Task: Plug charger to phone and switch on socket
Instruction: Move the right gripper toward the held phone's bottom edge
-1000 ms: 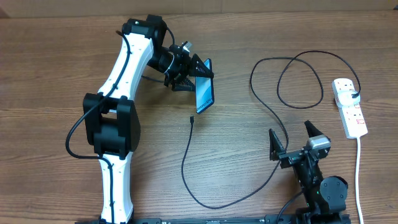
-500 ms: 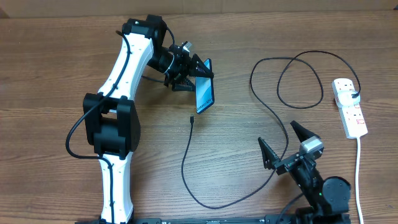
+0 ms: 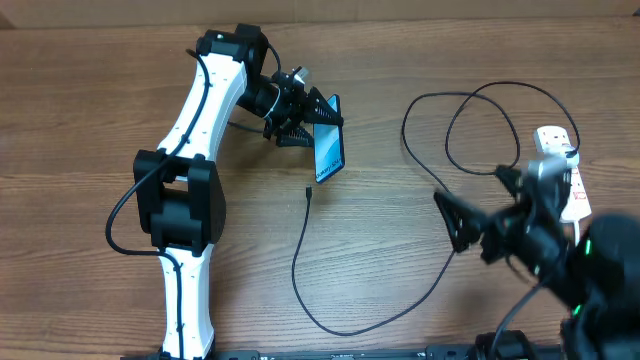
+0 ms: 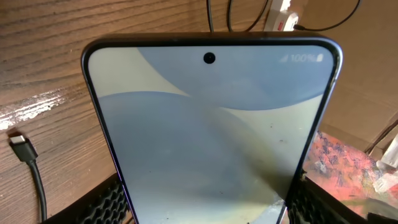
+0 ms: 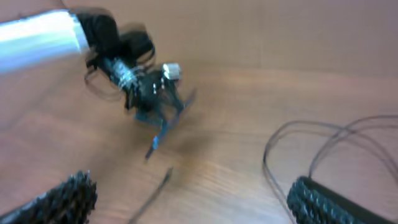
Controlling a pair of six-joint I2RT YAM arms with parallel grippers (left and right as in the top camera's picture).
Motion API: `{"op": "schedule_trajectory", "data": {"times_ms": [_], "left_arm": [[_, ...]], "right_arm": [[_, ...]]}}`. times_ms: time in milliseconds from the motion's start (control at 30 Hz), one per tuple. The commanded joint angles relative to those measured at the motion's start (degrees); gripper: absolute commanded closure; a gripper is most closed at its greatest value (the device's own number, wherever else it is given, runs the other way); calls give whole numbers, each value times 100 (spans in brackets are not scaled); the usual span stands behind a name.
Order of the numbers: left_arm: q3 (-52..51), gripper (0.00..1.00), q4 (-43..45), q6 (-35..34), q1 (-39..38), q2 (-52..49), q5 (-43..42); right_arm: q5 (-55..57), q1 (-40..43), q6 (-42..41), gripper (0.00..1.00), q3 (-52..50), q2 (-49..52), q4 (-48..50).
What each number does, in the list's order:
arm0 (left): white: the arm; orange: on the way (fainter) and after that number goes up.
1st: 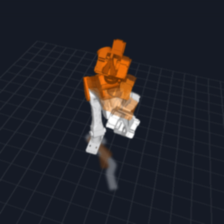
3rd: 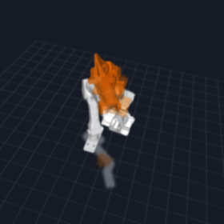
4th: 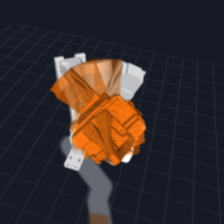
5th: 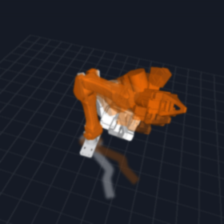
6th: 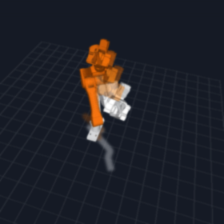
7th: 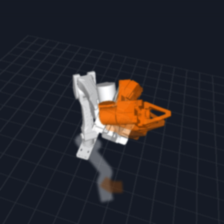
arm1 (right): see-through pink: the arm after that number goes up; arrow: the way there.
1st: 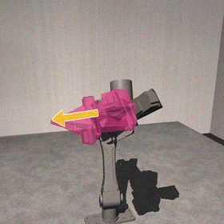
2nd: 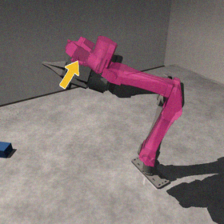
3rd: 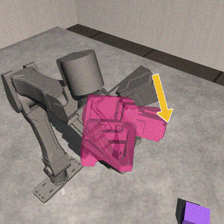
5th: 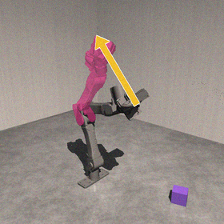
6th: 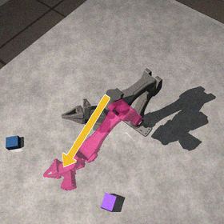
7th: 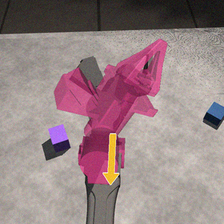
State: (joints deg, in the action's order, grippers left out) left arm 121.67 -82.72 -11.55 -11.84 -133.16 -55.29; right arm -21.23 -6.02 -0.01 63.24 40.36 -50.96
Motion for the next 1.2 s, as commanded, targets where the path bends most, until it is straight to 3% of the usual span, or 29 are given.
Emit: {"op": "schedule_trajectory", "data": {"times_ms": [0, 133, 300, 567, 767, 1167], "left_arm": [[160, 37, -7, 127, -11, 22, -168], [160, 36, 2, 127, -92, 22, -168], [160, 36, 2, 127, -168, 22, -168], [160, 37, 0, 127, -348, 22, -122], [160, 37, 0, 127, -529, 20, 42], [160, 37, 13, 79, -708, 22, 39]], "right_arm": [[-236, 15, -15, 0, 1252, 1274, -896], [-1016, 15, -39, 0, 2153, 2651, -1405], [-2232, -70, -315, 0, 2146, 3720, -1416], [-2343, -634, -315, 0, 2146, 5209, -1438], [-2332, -863, -413, 0, 2146, 5652, -1318], [-1054, -1281, -1843, 0, 2109, 5816, -699]]}}
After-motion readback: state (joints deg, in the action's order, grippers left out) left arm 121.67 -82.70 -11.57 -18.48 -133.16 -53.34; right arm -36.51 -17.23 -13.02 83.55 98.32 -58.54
